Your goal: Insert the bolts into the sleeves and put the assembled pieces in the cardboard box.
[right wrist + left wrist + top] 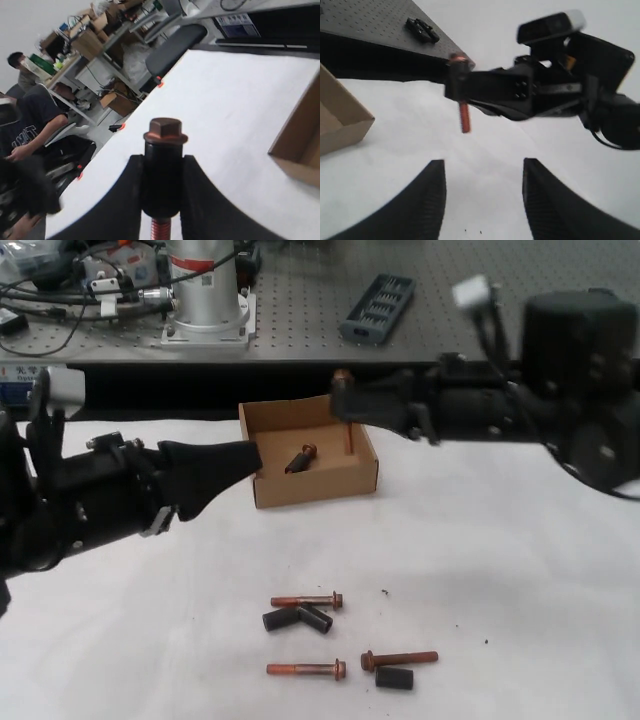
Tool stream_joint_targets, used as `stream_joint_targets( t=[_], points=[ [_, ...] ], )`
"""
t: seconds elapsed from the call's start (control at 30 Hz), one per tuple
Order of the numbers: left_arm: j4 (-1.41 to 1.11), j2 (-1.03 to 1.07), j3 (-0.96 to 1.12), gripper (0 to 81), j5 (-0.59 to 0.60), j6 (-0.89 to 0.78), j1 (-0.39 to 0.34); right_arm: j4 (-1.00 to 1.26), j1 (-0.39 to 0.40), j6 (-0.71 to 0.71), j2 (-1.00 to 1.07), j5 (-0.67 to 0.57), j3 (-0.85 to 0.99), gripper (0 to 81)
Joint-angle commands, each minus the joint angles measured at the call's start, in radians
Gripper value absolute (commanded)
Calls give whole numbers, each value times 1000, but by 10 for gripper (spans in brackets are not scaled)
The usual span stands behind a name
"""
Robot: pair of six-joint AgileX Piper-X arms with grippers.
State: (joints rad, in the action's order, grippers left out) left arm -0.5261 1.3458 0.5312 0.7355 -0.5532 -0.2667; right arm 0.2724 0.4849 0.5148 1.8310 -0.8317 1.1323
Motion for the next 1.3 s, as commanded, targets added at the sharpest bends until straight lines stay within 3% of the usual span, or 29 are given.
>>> stream_joint_targets(
  t=[0.0,0.3,0.5,0.6,0.67,0.83,1.0,1.1,1.27],
  points=[
    [76,-36,4,349,-24,36,3,-92,-5,-14,109,30,159,50],
    [127,-97,4,348,-50,43,3,-334,-5,101,413,185,620,50],
    [127,-97,4,348,-55,41,3,-604,-5,143,482,418,778,50],
    [127,-97,4,348,-78,41,3,-665,-5,127,482,448,791,69],
    [127,-97,4,348,-88,41,3,-671,-5,127,482,422,791,126],
    [127,-97,4,348,-87,41,3,-671,17,139,482,367,791,418],
    [127,-97,4,348,-62,59,3,-699,27,135,469,268,791,409],
    [129,-112,4,348,-14,143,3,-818,27,11,436,276,791,409],
    [355,-128,48,348,-55,365,-26,-1165,5,-329,326,439,789,368]
  ],
)
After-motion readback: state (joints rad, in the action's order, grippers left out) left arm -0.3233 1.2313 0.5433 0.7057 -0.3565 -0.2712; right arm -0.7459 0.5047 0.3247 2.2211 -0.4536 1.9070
